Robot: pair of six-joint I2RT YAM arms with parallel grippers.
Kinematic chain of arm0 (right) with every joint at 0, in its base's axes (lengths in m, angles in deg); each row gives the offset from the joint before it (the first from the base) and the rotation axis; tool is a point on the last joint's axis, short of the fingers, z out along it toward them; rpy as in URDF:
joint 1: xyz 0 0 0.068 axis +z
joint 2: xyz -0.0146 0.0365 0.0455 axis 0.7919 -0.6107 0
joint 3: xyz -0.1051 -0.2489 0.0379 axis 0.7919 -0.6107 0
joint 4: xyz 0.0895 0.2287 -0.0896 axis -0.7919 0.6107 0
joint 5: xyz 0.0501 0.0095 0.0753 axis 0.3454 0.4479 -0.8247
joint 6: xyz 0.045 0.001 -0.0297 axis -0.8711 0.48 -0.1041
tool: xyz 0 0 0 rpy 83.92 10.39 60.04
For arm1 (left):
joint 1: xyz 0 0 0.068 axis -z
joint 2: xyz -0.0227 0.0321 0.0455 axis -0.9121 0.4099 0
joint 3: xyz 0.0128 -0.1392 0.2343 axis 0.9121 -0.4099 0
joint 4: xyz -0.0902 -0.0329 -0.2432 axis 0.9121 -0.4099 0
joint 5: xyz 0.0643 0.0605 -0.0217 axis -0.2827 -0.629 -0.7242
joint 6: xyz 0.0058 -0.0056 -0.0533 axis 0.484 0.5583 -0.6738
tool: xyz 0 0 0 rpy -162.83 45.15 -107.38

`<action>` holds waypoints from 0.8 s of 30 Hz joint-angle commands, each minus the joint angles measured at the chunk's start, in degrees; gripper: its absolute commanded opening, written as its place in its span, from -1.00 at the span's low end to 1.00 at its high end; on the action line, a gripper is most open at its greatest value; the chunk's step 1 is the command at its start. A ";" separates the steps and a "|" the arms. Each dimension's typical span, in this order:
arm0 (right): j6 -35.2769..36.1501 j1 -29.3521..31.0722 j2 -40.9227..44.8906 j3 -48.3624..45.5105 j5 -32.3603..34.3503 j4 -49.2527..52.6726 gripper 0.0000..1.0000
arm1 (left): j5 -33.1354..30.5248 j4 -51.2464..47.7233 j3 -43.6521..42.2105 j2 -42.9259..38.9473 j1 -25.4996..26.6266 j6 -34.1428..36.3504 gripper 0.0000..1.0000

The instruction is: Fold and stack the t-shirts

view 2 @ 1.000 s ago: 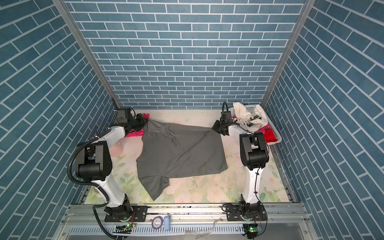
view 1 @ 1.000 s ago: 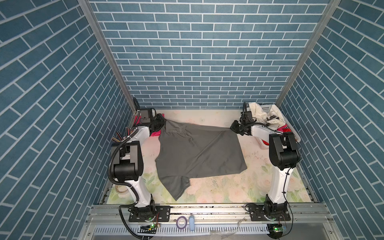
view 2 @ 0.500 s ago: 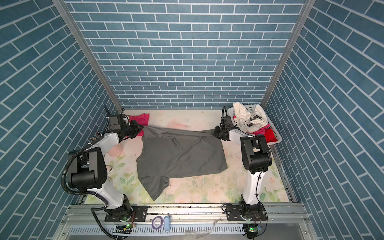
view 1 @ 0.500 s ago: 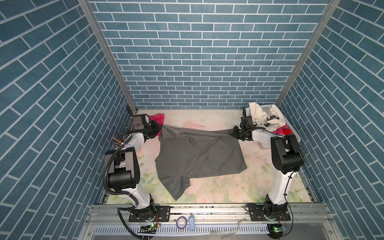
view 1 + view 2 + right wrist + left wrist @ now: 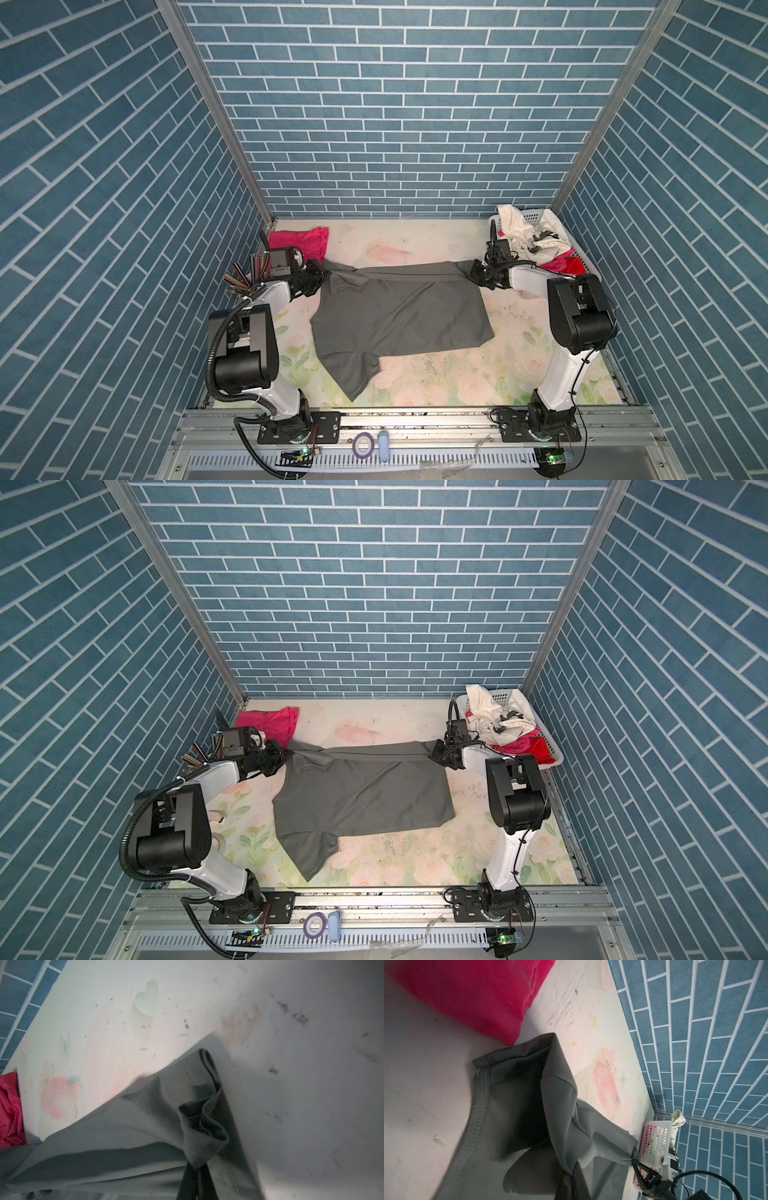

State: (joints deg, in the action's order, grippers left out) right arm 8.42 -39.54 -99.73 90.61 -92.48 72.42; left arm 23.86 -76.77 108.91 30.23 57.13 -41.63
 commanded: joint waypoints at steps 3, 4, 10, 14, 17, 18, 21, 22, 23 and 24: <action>4.35 -1.76 3.59 1.57 1.03 2.70 -0.98 | 2.72 0.08 0.93 -1.58 -0.74 -0.12 -1.00; 4.70 -1.75 3.33 1.78 0.64 3.26 -0.98 | 3.09 -0.16 1.13 -1.61 -0.71 -0.13 -1.00; 4.20 -0.66 1.07 -2.13 -1.41 0.64 -0.95 | 4.00 -0.31 -3.34 -3.45 -1.96 0.55 -1.00; 3.96 0.18 -0.65 -3.19 -2.26 -0.32 -0.90 | 3.50 -0.46 -6.18 -4.01 -4.19 1.84 -1.00; 4.01 0.37 -0.91 -3.56 -2.04 -0.30 -0.86 | 4.21 0.25 -6.87 -3.58 -4.27 1.76 -1.00; 4.01 0.36 -0.75 -3.72 -1.81 -0.34 -0.86 | 4.38 0.64 -7.15 -3.63 -4.09 1.49 -1.00; 4.53 0.36 -0.38 -3.70 -0.87 0.41 -0.83 | 4.38 0.70 -7.86 -3.74 -3.34 1.62 -1.00; 4.70 0.40 -0.17 -3.59 -0.64 0.85 -0.80 | 4.29 0.52 -8.20 -3.96 -3.15 1.72 -1.00; 4.97 0.36 0.23 -3.51 -0.77 1.15 -0.72 | 4.29 0.60 -8.70 -4.21 -3.03 1.88 -1.00; 5.19 0.36 0.65 -3.41 -1.00 1.54 -0.63 | 4.29 0.52 -9.06 -4.26 -3.01 2.06 -1.00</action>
State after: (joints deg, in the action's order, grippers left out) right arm 11.70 -39.24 -99.95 87.21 -94.22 71.74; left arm 27.89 -76.55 101.17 26.82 53.83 -40.60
